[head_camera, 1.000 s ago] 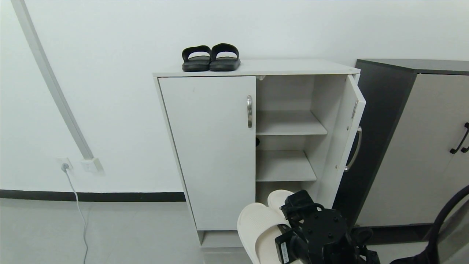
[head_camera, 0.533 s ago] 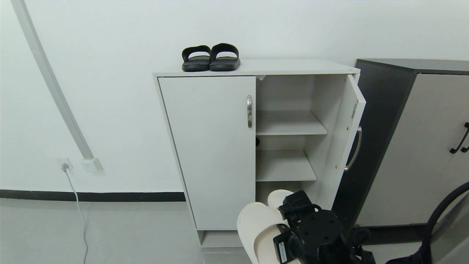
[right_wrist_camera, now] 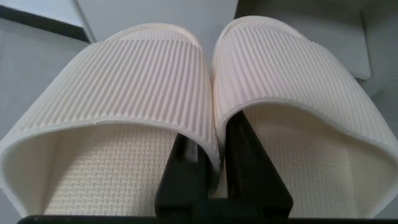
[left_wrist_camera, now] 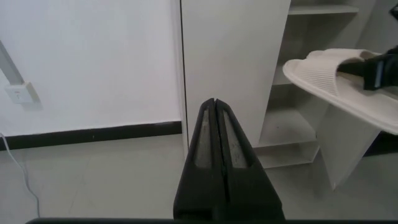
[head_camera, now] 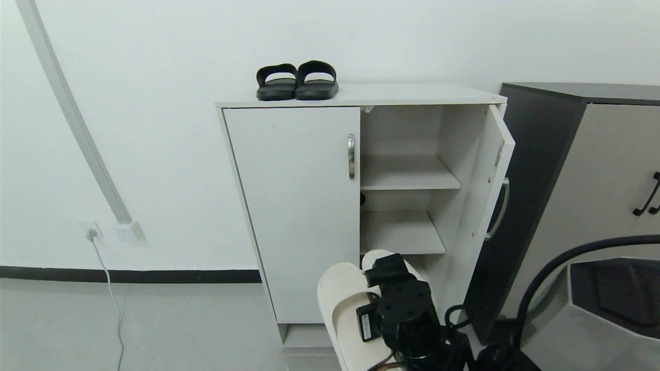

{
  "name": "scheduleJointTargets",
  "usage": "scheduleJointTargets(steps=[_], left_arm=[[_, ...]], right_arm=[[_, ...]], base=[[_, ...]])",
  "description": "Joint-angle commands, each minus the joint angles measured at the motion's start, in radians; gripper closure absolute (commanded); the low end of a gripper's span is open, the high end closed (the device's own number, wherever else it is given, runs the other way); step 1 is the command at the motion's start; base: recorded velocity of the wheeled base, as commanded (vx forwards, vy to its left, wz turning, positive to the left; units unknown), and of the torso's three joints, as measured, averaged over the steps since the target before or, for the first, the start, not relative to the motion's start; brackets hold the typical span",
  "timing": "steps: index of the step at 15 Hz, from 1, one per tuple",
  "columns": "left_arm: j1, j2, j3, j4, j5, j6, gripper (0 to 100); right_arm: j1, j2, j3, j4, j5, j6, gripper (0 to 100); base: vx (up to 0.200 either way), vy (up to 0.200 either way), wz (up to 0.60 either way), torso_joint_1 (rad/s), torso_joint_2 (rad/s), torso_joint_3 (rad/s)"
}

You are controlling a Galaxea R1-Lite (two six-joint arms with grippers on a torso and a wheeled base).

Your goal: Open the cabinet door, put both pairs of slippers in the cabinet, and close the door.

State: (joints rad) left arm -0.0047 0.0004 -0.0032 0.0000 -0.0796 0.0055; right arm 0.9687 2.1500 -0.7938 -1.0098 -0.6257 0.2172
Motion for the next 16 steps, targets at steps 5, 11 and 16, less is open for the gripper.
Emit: scheduleJointTargets(steps=[5, 11, 16], left_arm=[[0.0, 0.003, 0.002, 0.0, 0.001, -0.002, 100], [0.0, 0.001, 0.002, 0.0, 0.001, -0.004, 100], [0.0, 0.001, 0.0, 0.0, 0.001, -0.004, 100]], right_arm=[[-0.076, 0.1, -0.504, 0.438, -0.209, 0.056, 100], [-0.122, 0.097, -0.532, 0.528, -0.249, -0.082, 100], [-0.136, 0.09, -0.504, 0.52, -0.25, -0.134, 100]], base=[[0.0, 0.0, 0.0, 0.0, 0.0, 0.0], [0.0, 0.0, 0.0, 0.0, 0.0, 0.0], [0.0, 0.0, 0.0, 0.0, 0.0, 0.0]])
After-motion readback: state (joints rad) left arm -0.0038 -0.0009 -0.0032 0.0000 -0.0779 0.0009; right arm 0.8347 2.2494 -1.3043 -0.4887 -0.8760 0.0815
